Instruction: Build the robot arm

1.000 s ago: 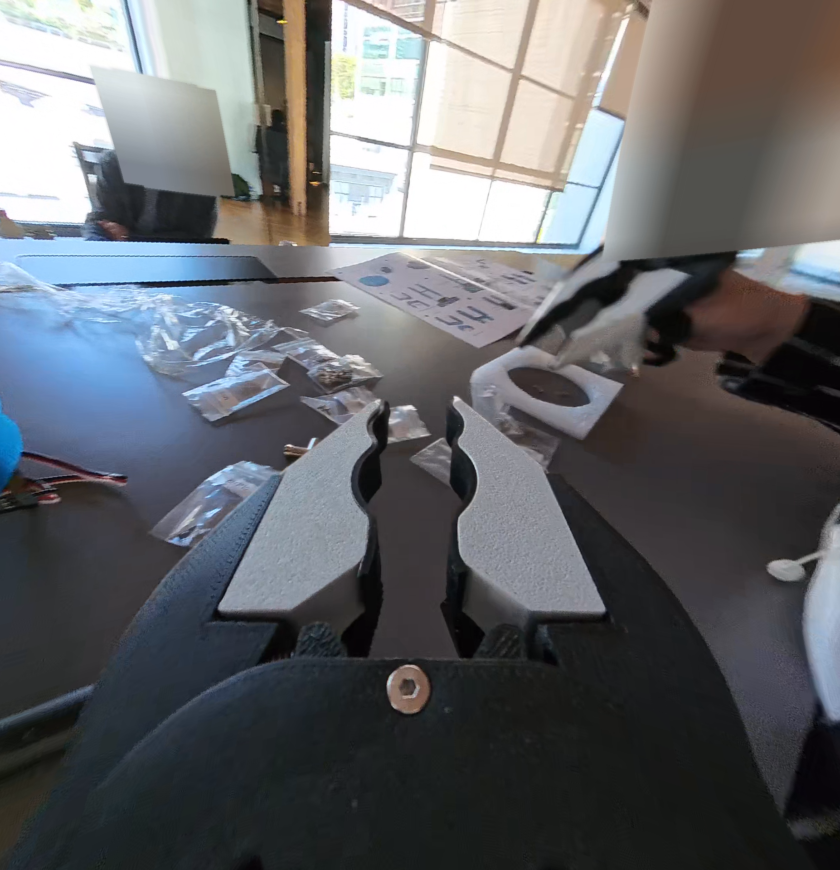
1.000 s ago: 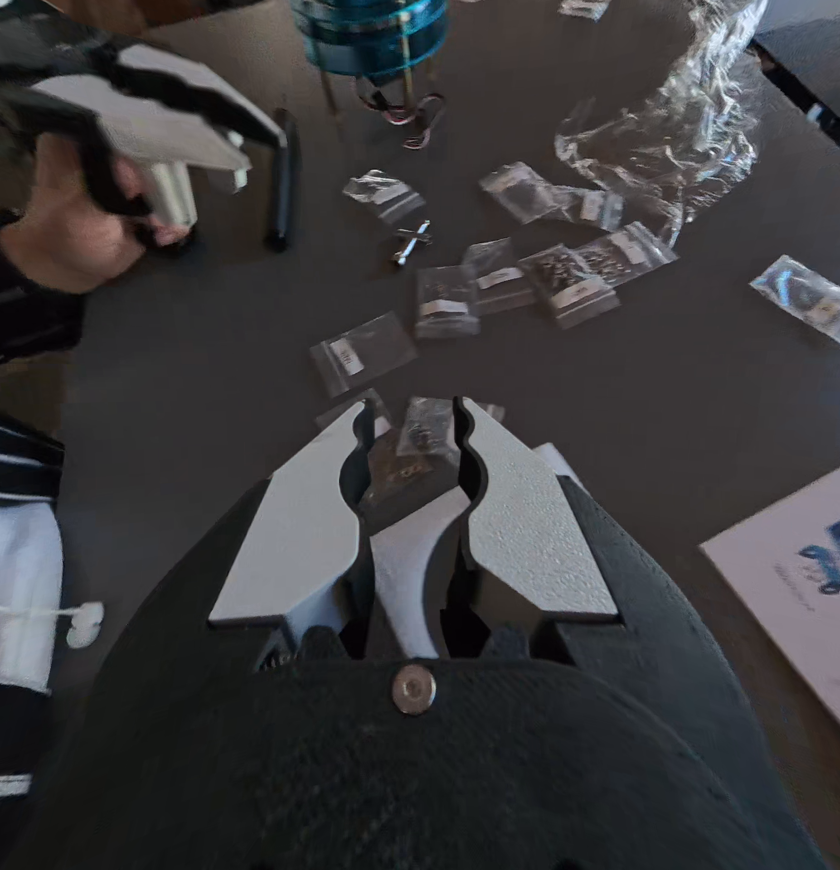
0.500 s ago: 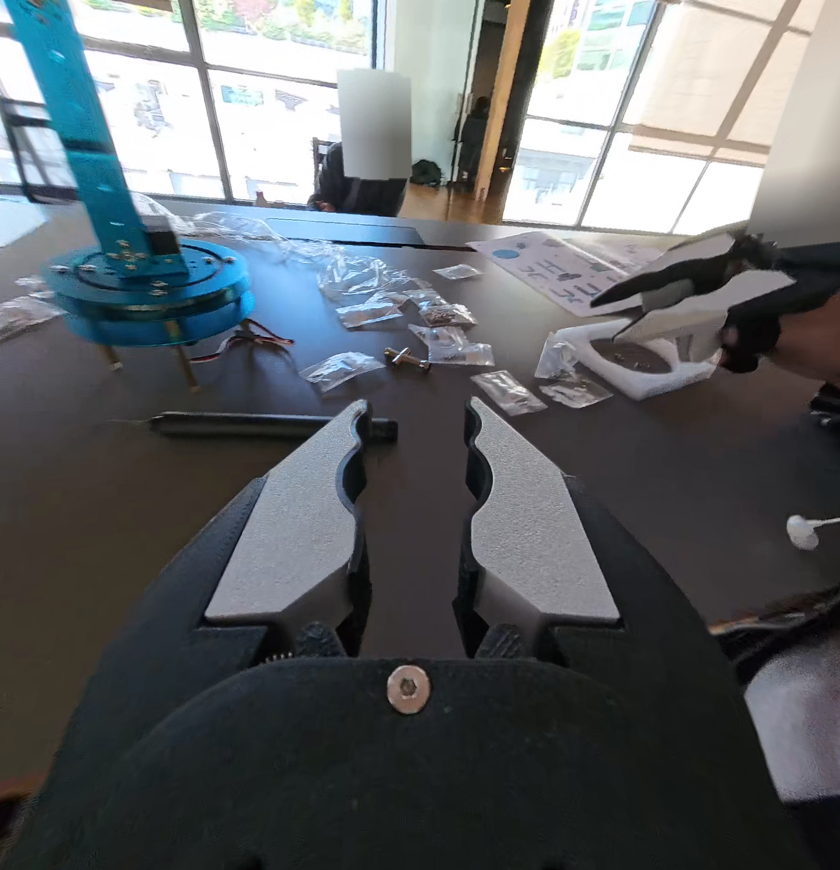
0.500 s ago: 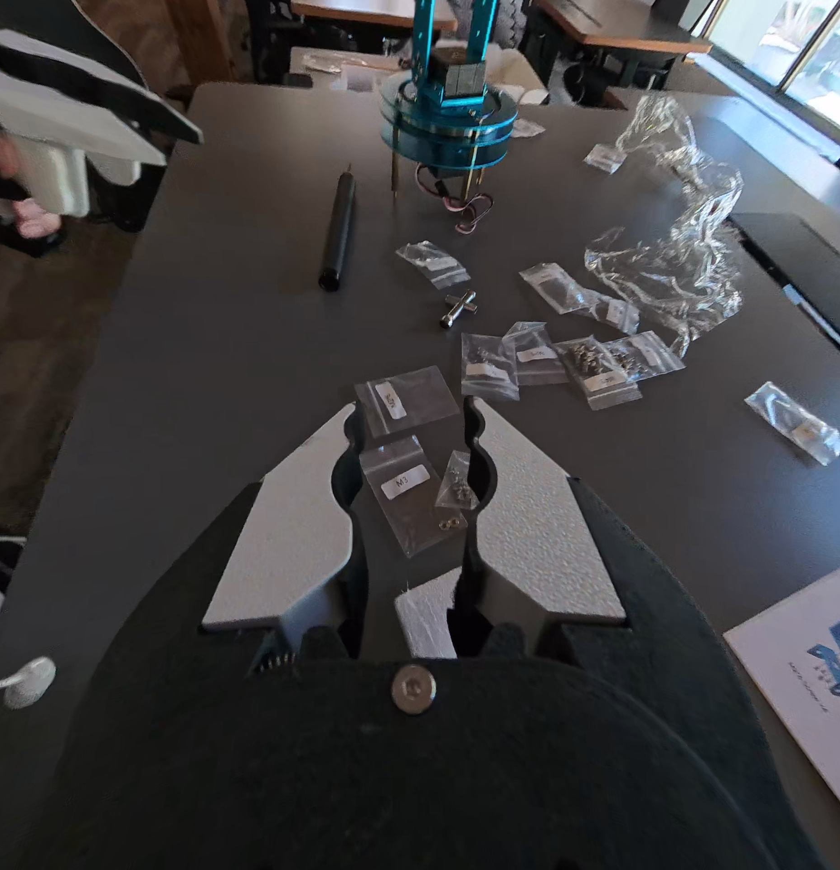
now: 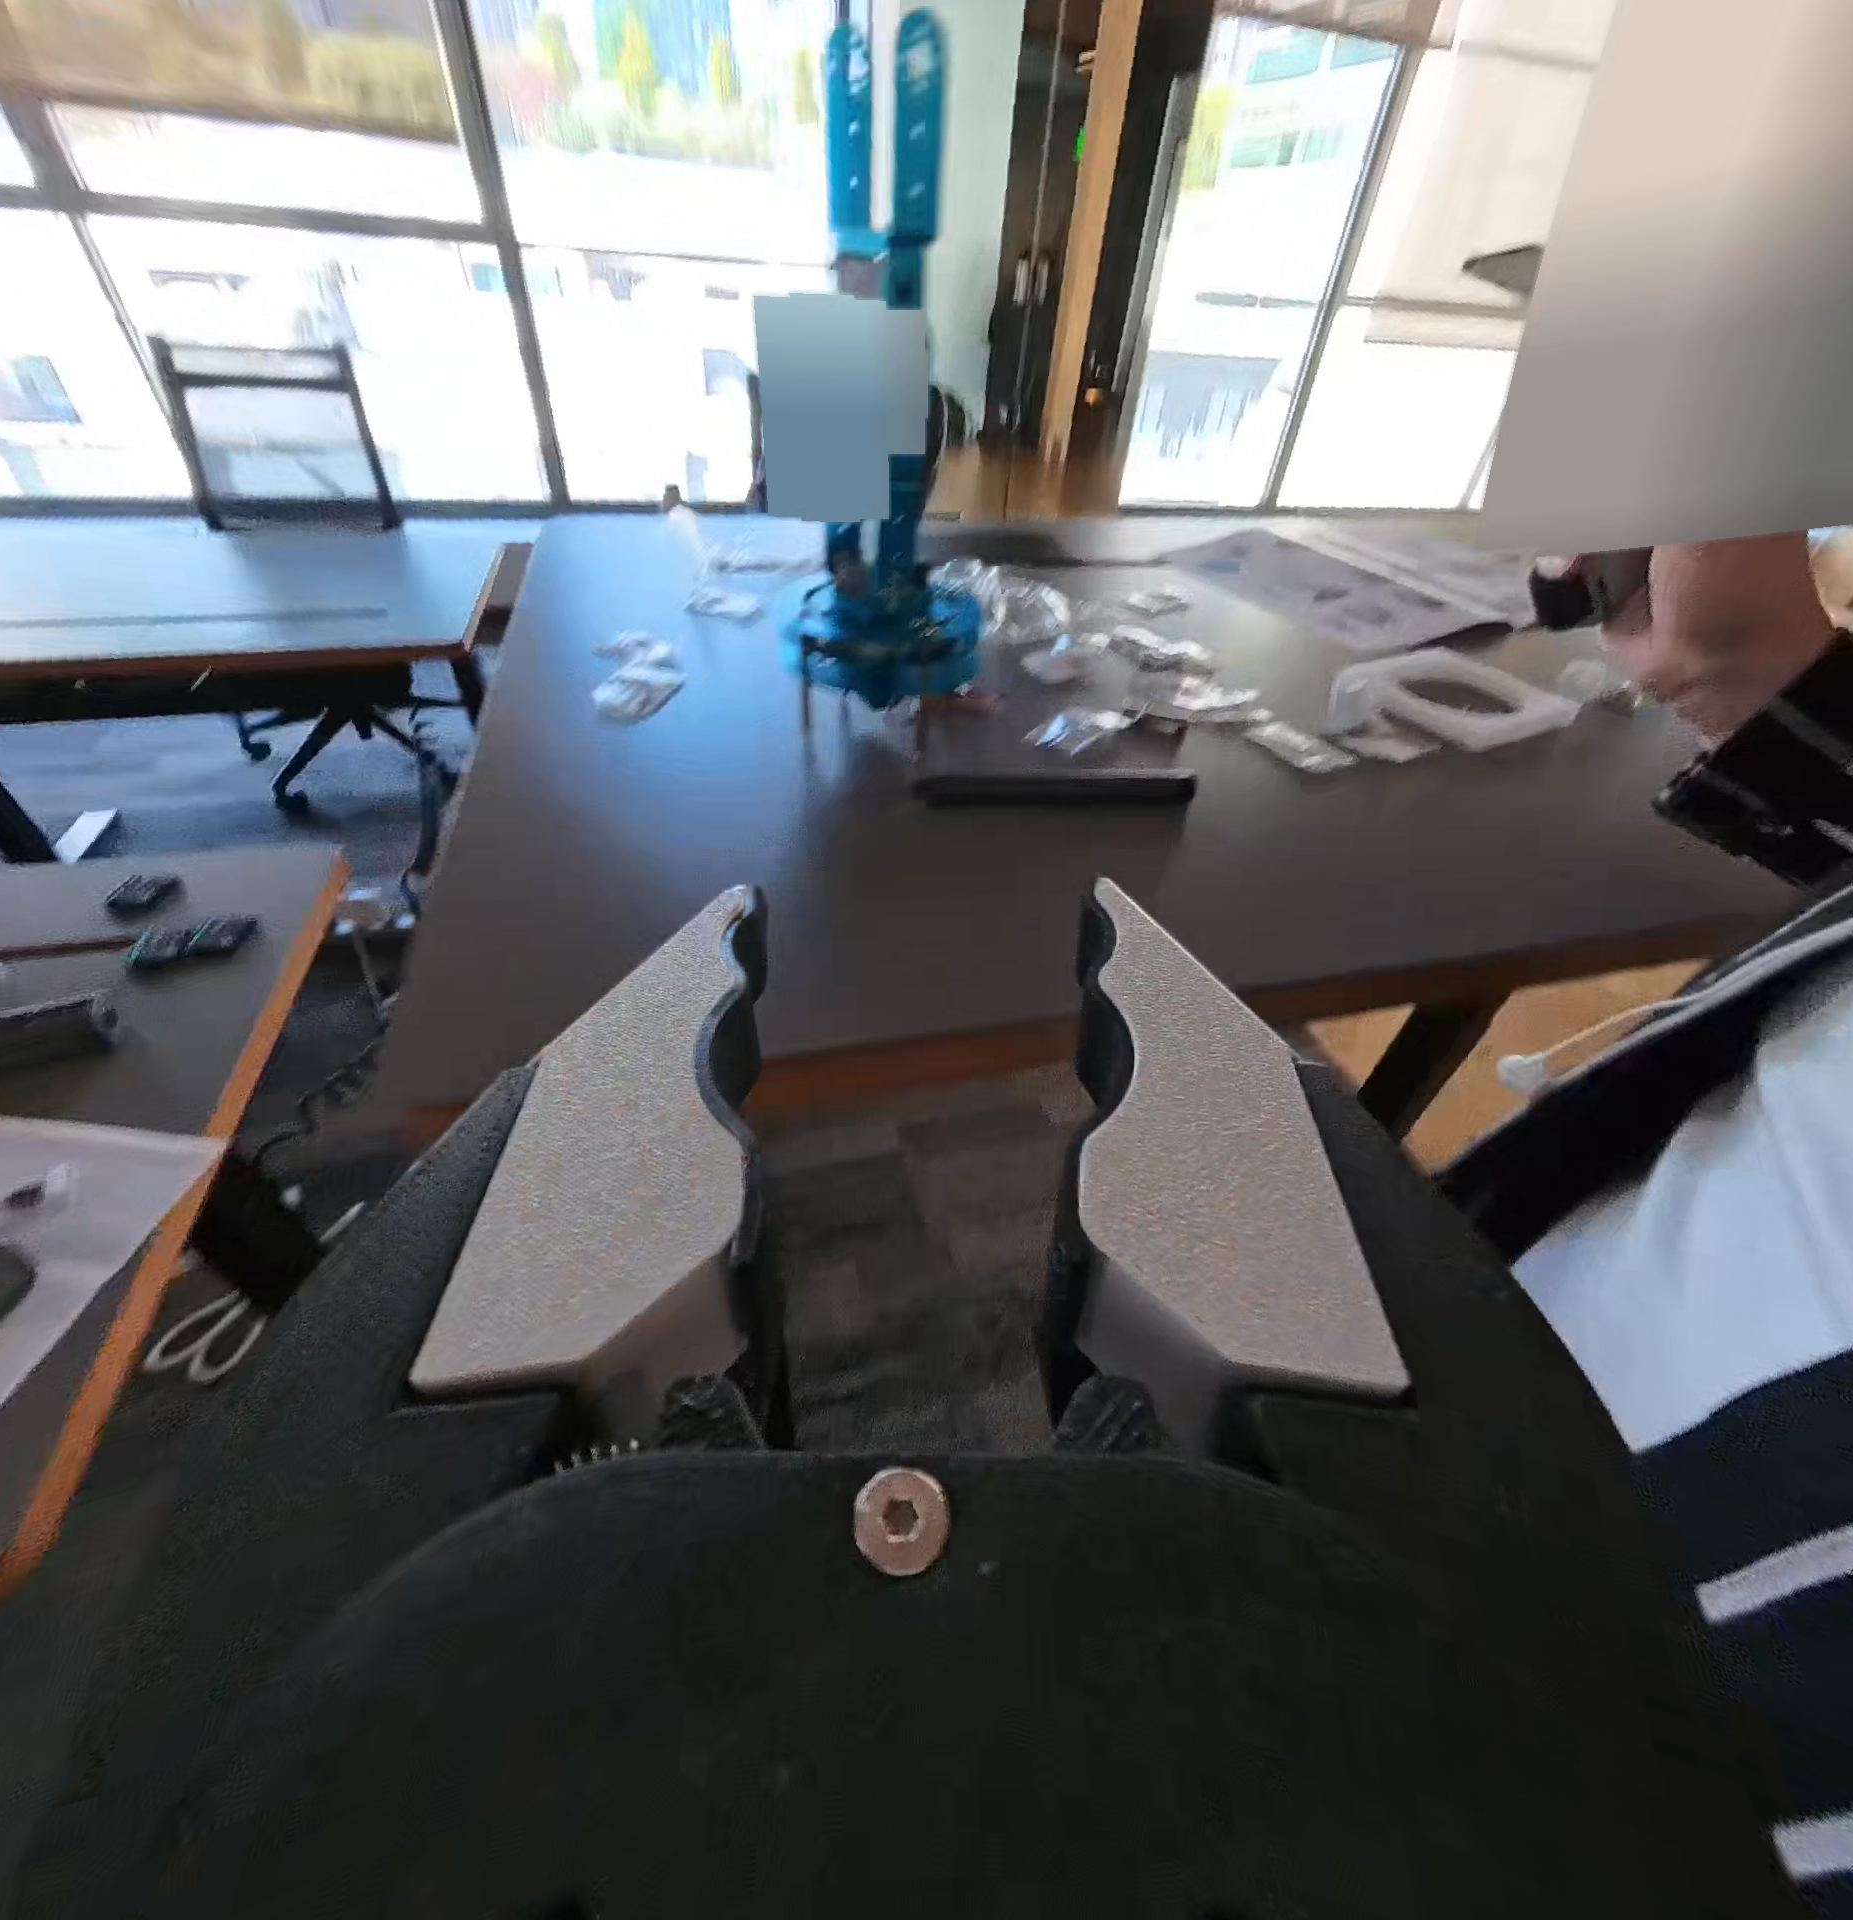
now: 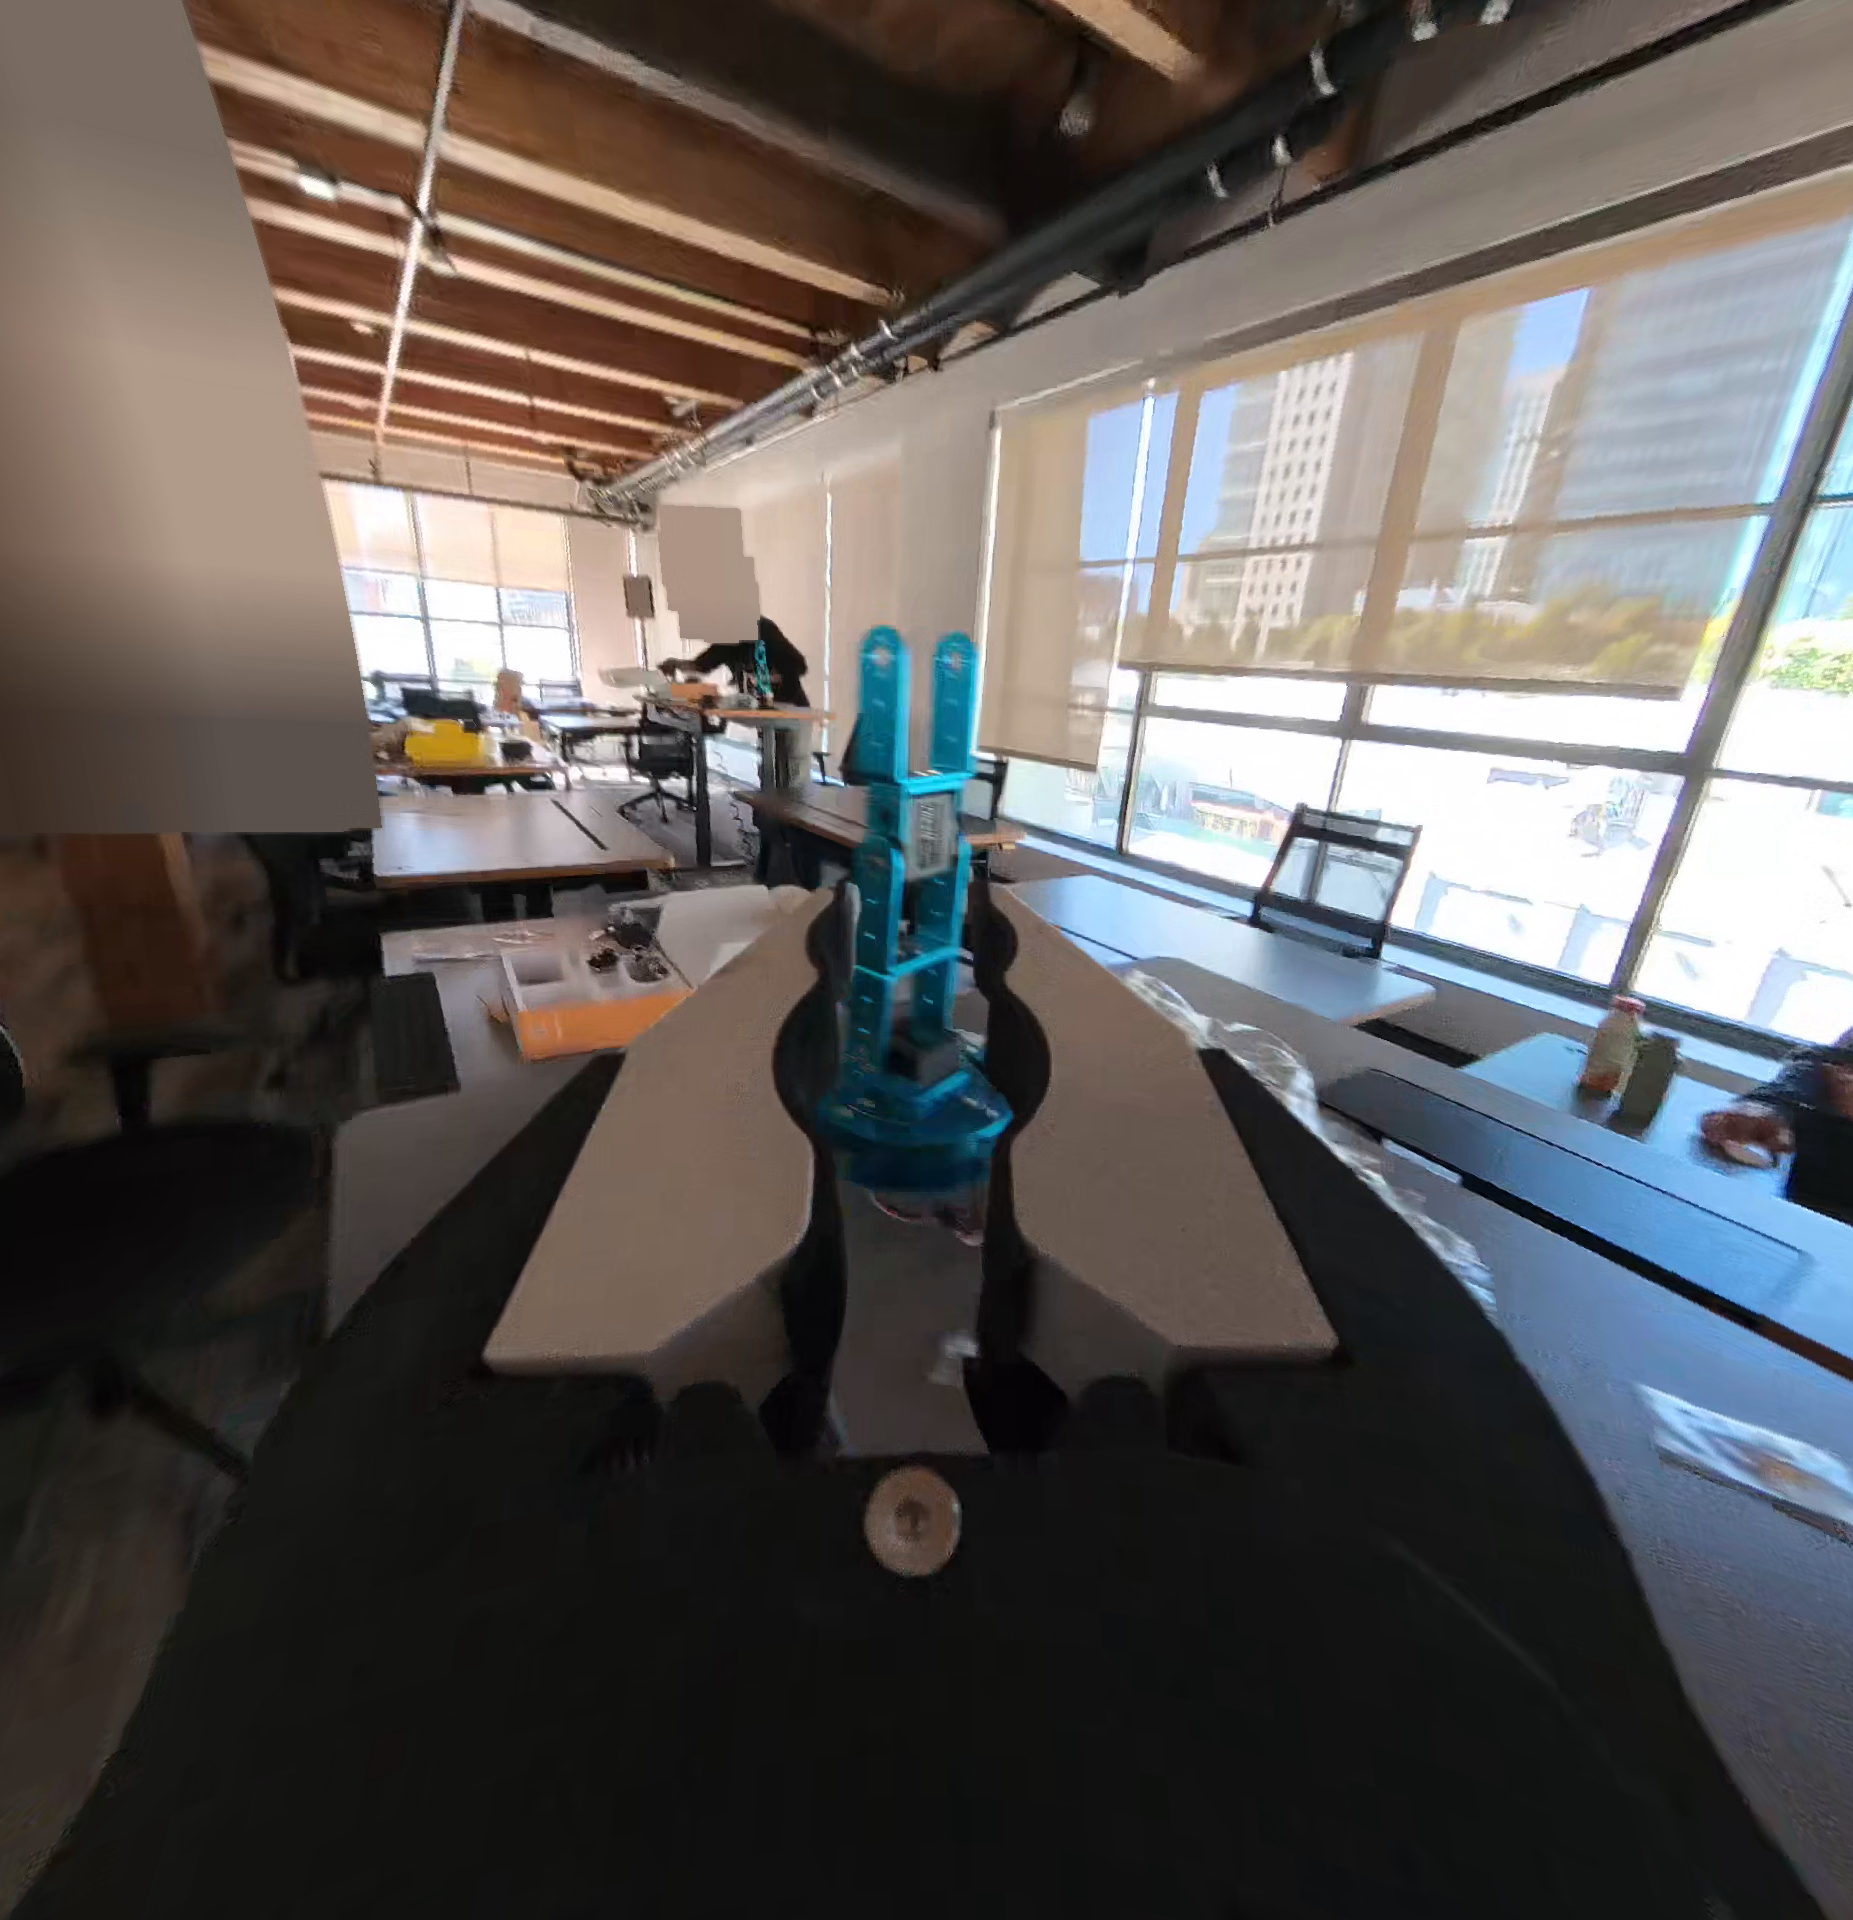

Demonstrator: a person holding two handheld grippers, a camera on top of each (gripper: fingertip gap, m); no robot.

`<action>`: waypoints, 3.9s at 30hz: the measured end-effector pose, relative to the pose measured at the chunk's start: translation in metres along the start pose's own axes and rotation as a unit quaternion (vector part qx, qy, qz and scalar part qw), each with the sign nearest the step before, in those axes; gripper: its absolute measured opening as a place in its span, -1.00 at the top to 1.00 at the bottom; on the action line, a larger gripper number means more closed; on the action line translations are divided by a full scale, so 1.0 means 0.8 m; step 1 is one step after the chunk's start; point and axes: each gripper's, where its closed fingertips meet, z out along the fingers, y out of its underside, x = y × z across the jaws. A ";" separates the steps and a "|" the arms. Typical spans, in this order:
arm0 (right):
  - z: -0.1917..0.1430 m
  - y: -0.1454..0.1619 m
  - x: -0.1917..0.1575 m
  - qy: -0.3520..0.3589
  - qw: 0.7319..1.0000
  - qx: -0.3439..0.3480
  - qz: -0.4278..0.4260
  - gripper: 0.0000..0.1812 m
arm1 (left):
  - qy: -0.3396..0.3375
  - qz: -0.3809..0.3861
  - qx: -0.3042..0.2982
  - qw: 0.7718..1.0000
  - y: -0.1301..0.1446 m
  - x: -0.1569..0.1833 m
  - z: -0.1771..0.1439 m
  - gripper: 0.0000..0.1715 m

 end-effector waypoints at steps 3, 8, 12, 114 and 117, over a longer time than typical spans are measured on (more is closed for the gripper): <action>0.047 0.030 -0.050 0.021 0.998 -0.043 -0.036 0.77 | -0.035 0.012 -0.023 0.999 -0.002 -0.070 -0.054 0.34; 0.115 0.087 -0.115 0.011 0.985 -0.126 -0.120 0.63 | -0.076 0.013 -0.036 0.996 -0.007 -0.167 -0.091 0.36; 0.164 0.126 -0.147 -0.020 0.976 -0.157 -0.148 0.62 | -0.077 0.000 -0.032 0.997 -0.013 -0.231 -0.068 0.39; 0.781 0.860 -0.672 0.066 0.886 -0.457 0.051 0.58 | 0.277 -0.130 -0.365 0.879 0.336 -1.065 -0.044 0.65; 0.788 0.857 -0.677 0.041 0.895 -0.441 0.051 0.58 | 0.298 -0.206 -0.393 0.845 0.397 -1.034 0.032 0.62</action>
